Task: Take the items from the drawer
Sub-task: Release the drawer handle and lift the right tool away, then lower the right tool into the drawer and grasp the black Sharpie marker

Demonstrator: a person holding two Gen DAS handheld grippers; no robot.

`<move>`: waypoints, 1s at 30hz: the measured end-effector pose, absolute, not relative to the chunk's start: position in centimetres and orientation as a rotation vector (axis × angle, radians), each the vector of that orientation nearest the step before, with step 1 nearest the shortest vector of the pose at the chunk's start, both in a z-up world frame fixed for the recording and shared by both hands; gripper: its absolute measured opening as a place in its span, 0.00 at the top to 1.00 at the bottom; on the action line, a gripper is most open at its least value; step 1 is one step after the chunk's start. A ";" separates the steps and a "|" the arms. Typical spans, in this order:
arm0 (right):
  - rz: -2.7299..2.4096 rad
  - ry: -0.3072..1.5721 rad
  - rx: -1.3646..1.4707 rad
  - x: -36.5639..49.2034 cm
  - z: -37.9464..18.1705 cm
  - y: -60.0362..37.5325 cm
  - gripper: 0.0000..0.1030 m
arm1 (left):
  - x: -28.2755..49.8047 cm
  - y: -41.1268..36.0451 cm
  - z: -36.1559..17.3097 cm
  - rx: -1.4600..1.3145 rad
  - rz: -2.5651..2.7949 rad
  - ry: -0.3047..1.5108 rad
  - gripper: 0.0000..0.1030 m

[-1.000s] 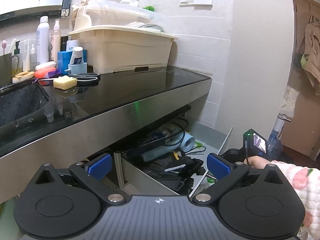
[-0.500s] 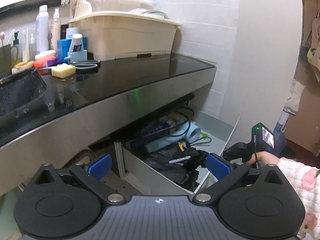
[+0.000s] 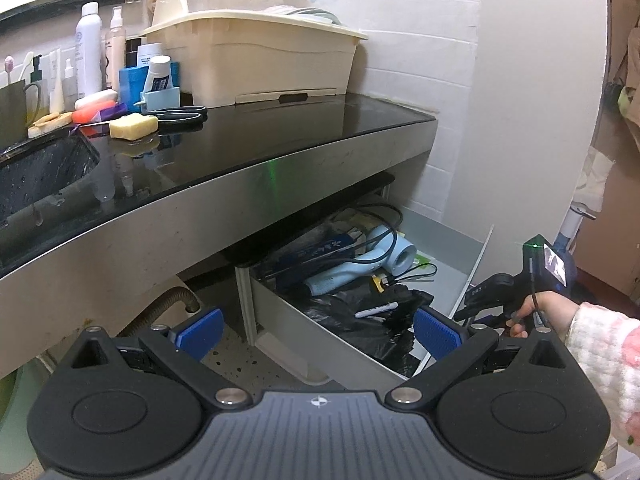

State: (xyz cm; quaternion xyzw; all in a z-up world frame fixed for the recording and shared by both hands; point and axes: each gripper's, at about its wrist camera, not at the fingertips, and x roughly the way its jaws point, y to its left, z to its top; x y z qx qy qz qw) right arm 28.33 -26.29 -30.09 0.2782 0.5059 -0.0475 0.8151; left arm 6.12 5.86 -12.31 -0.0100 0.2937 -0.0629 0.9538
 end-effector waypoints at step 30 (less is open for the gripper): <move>0.631 0.802 -0.706 32.3 -15.5 -12.5 0.03 | 7.8 8.1 -13.6 -0.138 -0.116 0.599 0.00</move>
